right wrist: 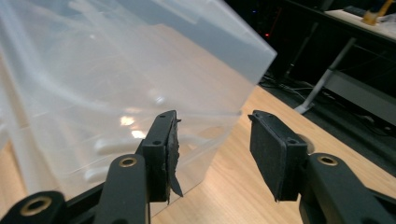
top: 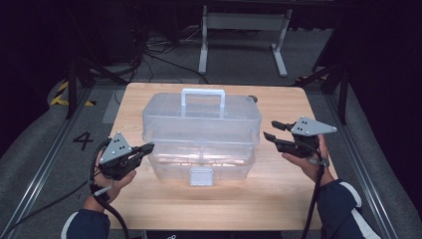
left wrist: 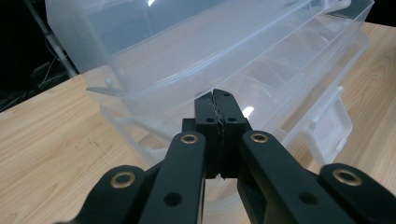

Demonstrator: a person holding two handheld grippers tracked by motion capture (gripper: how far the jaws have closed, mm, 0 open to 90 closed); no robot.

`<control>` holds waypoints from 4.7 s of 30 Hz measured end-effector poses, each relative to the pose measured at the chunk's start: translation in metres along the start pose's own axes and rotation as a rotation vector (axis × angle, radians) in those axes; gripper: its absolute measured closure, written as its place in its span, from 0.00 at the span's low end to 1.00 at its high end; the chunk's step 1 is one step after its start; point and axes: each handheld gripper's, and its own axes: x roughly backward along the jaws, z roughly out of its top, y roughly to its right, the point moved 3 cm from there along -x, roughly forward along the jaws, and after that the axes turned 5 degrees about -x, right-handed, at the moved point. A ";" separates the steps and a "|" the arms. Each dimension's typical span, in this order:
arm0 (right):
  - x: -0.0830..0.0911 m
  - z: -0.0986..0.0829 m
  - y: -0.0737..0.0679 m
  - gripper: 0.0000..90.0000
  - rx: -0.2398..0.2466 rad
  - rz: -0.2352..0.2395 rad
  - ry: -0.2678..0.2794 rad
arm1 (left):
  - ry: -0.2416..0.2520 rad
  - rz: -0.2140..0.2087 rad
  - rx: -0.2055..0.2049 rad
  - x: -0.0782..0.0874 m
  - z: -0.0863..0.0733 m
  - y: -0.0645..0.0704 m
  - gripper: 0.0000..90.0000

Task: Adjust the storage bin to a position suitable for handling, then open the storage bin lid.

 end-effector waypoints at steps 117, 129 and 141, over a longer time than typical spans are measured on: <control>-0.048 0.056 0.013 0.90 -0.060 -0.229 0.253 | -0.340 -0.043 0.110 -0.019 -0.143 0.010 0.16; -0.056 0.067 0.025 0.91 -0.097 -0.224 0.227 | -0.340 -0.042 0.115 -0.019 -0.144 0.011 0.16; -0.064 0.074 0.036 0.91 -0.095 -0.226 0.204 | -0.341 -0.041 0.104 -0.019 -0.143 0.010 0.16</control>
